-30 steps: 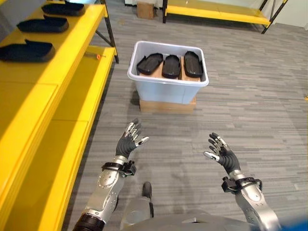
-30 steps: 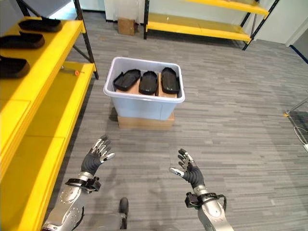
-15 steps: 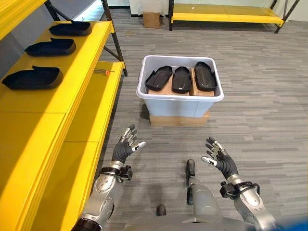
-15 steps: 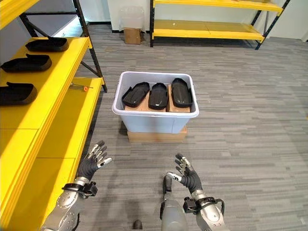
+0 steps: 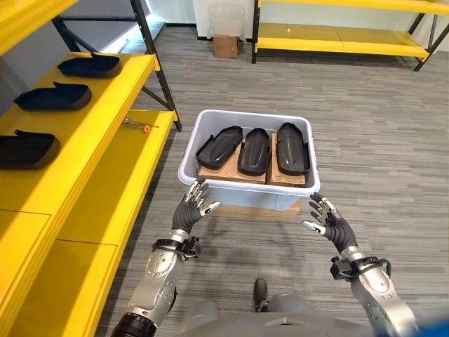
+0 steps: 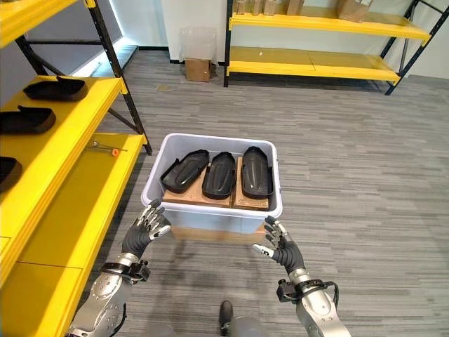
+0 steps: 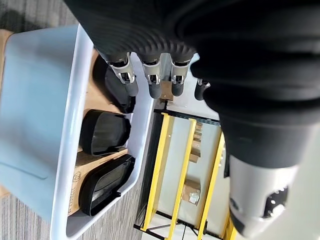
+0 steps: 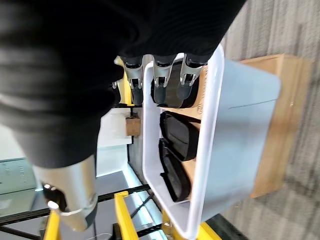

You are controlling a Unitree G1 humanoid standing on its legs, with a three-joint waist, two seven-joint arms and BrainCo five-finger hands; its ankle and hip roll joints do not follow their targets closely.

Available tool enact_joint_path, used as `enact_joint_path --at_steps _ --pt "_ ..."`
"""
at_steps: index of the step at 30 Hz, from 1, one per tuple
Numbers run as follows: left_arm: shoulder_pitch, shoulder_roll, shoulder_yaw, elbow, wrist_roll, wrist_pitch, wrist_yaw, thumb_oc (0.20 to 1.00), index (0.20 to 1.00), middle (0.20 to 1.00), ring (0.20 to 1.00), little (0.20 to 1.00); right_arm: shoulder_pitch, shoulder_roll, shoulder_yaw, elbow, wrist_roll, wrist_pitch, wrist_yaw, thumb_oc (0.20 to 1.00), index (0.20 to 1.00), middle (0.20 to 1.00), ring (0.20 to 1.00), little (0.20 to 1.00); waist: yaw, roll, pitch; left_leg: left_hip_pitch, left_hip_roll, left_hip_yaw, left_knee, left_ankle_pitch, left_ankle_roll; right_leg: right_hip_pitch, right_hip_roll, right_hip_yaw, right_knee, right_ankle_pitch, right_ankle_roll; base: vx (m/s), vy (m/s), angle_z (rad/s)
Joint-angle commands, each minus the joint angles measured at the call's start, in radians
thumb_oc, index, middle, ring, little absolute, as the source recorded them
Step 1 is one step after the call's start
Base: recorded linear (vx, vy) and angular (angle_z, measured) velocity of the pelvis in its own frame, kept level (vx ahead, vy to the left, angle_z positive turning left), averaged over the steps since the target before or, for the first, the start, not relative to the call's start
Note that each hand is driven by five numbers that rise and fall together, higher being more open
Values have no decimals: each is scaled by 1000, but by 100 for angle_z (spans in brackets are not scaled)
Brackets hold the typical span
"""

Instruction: Move parts from the plastic box to the shelf.

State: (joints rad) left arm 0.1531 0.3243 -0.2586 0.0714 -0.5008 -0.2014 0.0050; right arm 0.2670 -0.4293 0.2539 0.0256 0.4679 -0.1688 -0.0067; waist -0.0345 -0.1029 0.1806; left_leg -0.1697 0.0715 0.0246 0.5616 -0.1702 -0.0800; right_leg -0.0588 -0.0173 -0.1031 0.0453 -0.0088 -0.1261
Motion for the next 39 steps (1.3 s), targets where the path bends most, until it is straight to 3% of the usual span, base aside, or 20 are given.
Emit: enact_joint_path --at_steps 1,2,5,7,16,25,28,29,30,31,33,34,39 --pt "64 34 -6 -68 -23 -39 -9 1000 1000 1000 1000 1000 2 1 -44 -53 18 -66 0 1000 1000 1000 1000 1000 12 34 -23 -4 31 39 -414 229 22 62 -24 7 -3 -9 176 275 135 -13" --pt "66 36 -3 -70 -13 -40 -4 1000 1000 1000 1000 1000 1 0 -42 -50 8 -67 -4 1000 1000 1000 1000 1000 25 45 -24 -25 37 10 -482 286 11 78 -16 17 -11 -12 180 273 131 -17" --pt "68 37 4 -70 -9 -42 -3 1000 1000 1000 1000 1000 -1 -1 -41 -48 -3 -62 -1 1000 1000 1000 1000 1000 31 56 -26 -9 43 -6 -568 335 -3 108 -9 30 -17 -25 183 219 115 -38" --pt "72 32 5 -59 -8 -45 -8 1000 1000 1000 1000 1000 12 15 -39 -38 -6 -54 16 1000 1000 1000 1000 1000 27 61 -45 31 38 -1 -578 311 6 131 -16 45 -2 -45 197 307 212 -42" --pt "77 59 13 -70 -13 -44 -3 1000 1000 1000 1000 1000 33 35 -40 -59 -8 -40 32 1000 1000 1000 1000 1000 21 50 -85 79 -2 64 -563 242 38 143 -81 65 -4 -29 237 161 130 -32" --pt "71 73 8 -70 -11 -43 -2 1000 1000 1000 1000 1000 18 35 -32 -63 -22 -38 39 1000 1000 1000 1000 1000 22 42 -102 97 -44 84 -549 183 67 146 -138 60 -32 28 282 73 93 -6" --pt "59 81 4 -75 -4 -42 2 1000 1000 1000 1000 1000 3 39 -22 -66 -30 -41 40 1000 1000 1000 1000 1000 23 47 -97 106 -60 81 -538 162 87 109 -149 62 61 44 301 8 122 0" --pt "45 86 2 -68 9 -42 9 1000 1000 1000 1000 1000 -6 44 -12 -66 -36 -41 41 1000 1000 1000 1000 1000 16 56 -76 112 -62 77 -539 160 101 26 -148 75 205 99 309 -56 117 -5" --pt "45 86 2 -68 9 -42 9 1000 1000 1000 1000 1000 -6 44 -12 -65 -36 -41 41 1000 1000 1000 1000 1000 17 55 -77 109 -63 79 -538 160 101 21 -149 78 210 98 310 -84 145 -3" --pt "30 92 -2 -66 12 -43 13 1000 1000 1000 1000 1000 -10 46 -5 -67 -40 -43 39 1000 1000 1000 1000 1000 6 68 -50 128 -69 72 -546 161 115 -37 -154 84 328 189 317 -21 113 10" --pt "25 96 -7 -69 13 -43 11 1000 1000 1000 1000 1000 -6 47 -2 -71 -41 -44 40 1000 1000 1000 1000 1000 -1 80 -37 140 -66 61 -553 162 118 -65 -148 84 383 187 306 48 70 31" --pt "24 104 -3 -65 19 -43 8 1000 1000 1000 1000 1000 0 60 3 -66 -40 -42 32 1000 1000 1000 1000 1000 -5 93 -31 175 -55 60 -574 151 107 -95 -241 9 298 180 290 145 -63 39" --pt "36 106 16 -67 6 -47 17 1000 1000 1000 1000 1000 2 57 4 -71 -49 -38 30 1000 1000 1000 1000 1000 -15 79 -13 201 -21 39 -550 121 64 -76 -356 10 67 271 331 112 -178 -17"
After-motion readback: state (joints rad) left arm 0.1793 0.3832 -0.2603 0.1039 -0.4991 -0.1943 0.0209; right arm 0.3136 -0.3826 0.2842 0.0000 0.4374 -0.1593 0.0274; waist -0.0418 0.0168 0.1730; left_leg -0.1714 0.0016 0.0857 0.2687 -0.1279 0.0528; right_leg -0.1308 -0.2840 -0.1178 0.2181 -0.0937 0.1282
